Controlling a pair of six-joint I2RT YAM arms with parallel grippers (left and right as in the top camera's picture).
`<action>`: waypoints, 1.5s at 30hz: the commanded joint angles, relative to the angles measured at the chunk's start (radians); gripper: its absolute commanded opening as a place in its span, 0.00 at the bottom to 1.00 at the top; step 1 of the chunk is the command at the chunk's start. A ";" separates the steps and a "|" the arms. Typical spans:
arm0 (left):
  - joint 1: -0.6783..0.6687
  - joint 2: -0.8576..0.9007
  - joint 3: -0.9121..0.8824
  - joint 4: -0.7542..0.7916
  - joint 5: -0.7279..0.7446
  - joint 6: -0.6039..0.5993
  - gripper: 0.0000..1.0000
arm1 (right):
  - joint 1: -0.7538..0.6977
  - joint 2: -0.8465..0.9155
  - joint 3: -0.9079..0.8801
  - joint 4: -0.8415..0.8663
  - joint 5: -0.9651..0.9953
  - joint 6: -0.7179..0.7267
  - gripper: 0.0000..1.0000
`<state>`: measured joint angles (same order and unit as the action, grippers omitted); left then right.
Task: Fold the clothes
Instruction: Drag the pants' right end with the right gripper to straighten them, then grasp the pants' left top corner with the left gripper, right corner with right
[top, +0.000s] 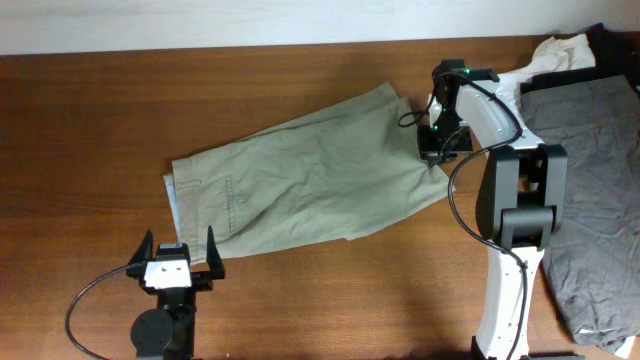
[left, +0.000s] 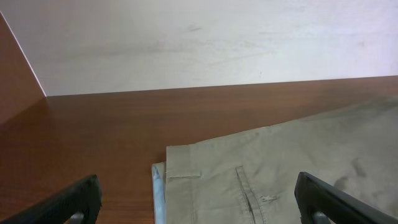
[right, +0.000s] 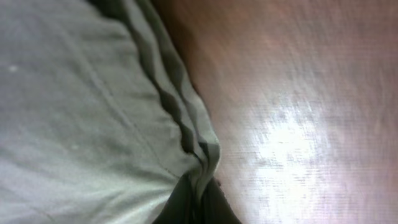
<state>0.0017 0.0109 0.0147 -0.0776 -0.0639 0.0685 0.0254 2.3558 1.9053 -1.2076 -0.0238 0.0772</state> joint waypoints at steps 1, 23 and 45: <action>0.006 -0.005 -0.005 0.002 -0.008 0.016 0.99 | -0.022 -0.018 -0.021 -0.050 0.067 0.141 0.04; 0.006 0.468 0.267 0.229 0.273 -0.003 0.99 | -0.022 -0.779 -0.848 0.223 0.114 0.272 0.82; 0.006 1.600 1.297 -0.275 0.319 -0.059 0.99 | -0.079 -0.779 -0.674 0.287 -0.052 0.117 0.99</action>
<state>0.0021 1.5368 1.2999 -0.3698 0.4423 0.1135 -0.0517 1.5867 1.2209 -0.9176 -0.0704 0.2020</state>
